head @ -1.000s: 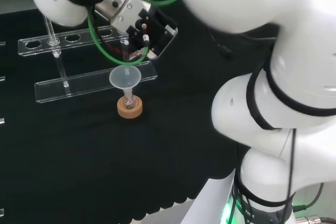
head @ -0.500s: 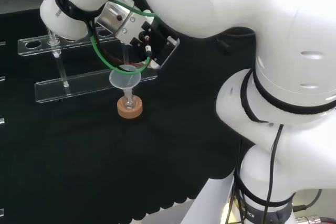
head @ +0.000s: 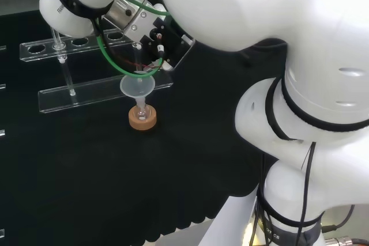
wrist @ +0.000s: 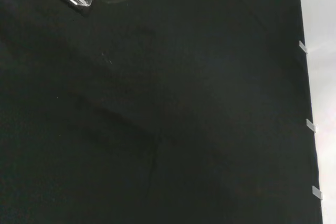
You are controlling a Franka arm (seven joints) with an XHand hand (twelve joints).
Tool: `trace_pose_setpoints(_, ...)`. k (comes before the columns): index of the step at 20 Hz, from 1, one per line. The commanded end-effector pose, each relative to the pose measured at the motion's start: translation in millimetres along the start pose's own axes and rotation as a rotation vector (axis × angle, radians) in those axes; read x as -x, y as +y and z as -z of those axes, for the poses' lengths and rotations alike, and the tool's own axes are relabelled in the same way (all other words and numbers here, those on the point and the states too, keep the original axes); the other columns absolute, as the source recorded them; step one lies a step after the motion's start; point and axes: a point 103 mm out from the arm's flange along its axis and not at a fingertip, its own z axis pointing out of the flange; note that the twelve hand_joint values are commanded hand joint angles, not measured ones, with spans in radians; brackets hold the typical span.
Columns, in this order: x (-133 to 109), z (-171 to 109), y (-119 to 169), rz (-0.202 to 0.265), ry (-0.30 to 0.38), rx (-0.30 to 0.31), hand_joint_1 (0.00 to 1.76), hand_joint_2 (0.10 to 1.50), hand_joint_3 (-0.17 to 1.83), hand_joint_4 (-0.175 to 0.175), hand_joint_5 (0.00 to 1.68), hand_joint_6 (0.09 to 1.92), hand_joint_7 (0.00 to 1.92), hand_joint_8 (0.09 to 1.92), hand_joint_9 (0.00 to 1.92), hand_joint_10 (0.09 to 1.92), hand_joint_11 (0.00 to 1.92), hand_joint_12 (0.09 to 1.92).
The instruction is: Pour all the NaCl from the weighing funnel into the round-bottom flask.
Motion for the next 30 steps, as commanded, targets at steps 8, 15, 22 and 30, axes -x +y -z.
trace_pose_setpoints(8, -26.0, 2.2, -1.4, 0.041, -0.105, 0.003, 1.12, 1.04, -0.17, 0.175, 1.36, 0.38, 0.73, 0.59, 1.16, 0.15, 0.96, 0.95)
trace_pose_setpoints(15, -25.9, 2.2, -0.1, 0.041, -0.120, 0.010, 1.12, 1.05, -0.17, 0.175, 1.36, 0.38, 0.72, 0.59, 1.16, 0.15, 0.96, 0.95)
trace_pose_setpoints(22, -33.5, 12.6, -4.4, 0.033, -0.202, 0.040, 1.12, 1.05, -0.17, 0.175, 1.36, 0.38, 0.72, 0.59, 1.16, 0.14, 0.96, 0.94)
trace_pose_setpoints(30, -35.9, 13.5, -3.9, 0.019, -0.238, 0.033, 1.12, 1.05, -0.17, 0.175, 1.36, 0.38, 0.72, 0.59, 1.16, 0.14, 0.95, 0.94)
